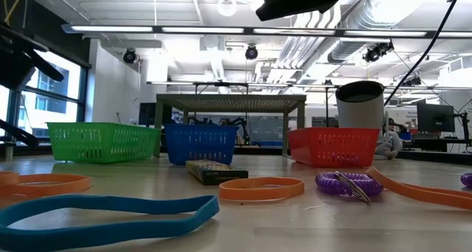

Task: Pick & Place Office Desk Supplies
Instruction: Put the blue spring keychain into the red bin

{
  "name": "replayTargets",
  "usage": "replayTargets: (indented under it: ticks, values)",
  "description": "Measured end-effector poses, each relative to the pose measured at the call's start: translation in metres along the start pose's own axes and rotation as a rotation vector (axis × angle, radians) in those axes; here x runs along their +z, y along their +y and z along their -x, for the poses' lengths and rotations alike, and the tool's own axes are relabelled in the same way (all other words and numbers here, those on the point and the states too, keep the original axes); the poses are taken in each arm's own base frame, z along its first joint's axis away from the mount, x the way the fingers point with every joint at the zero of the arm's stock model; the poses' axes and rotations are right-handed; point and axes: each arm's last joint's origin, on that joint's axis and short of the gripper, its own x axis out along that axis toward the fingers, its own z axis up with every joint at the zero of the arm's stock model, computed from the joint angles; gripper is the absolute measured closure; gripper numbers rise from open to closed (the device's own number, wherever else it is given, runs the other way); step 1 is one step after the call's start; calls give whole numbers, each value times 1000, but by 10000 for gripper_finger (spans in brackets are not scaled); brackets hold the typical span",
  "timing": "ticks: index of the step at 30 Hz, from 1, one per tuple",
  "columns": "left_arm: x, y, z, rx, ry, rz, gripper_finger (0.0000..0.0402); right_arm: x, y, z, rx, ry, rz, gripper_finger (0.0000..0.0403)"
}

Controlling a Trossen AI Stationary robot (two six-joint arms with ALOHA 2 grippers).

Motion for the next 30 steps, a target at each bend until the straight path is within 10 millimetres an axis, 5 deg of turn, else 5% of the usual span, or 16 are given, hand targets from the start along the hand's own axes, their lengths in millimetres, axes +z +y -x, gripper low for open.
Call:
replayTargets:
  ticks: [13, 19, 24, 30]
  values:
    - [48, -8, 47, 101, -199, -143, 399, 4, -8, -5, 0, -13, -29, 203]
    - [69, -25, 85, 143, -572, -253, 400, 5, -9, -6, -4, -12, -32, 203]
    - [88, -42, 104, 123, -953, -182, 400, 5, -12, -7, -27, -16, -65, 203]
    - [114, -57, 118, 32, -1146, -90, 400, 5, -19, -8, -197, -59, -172, 203]
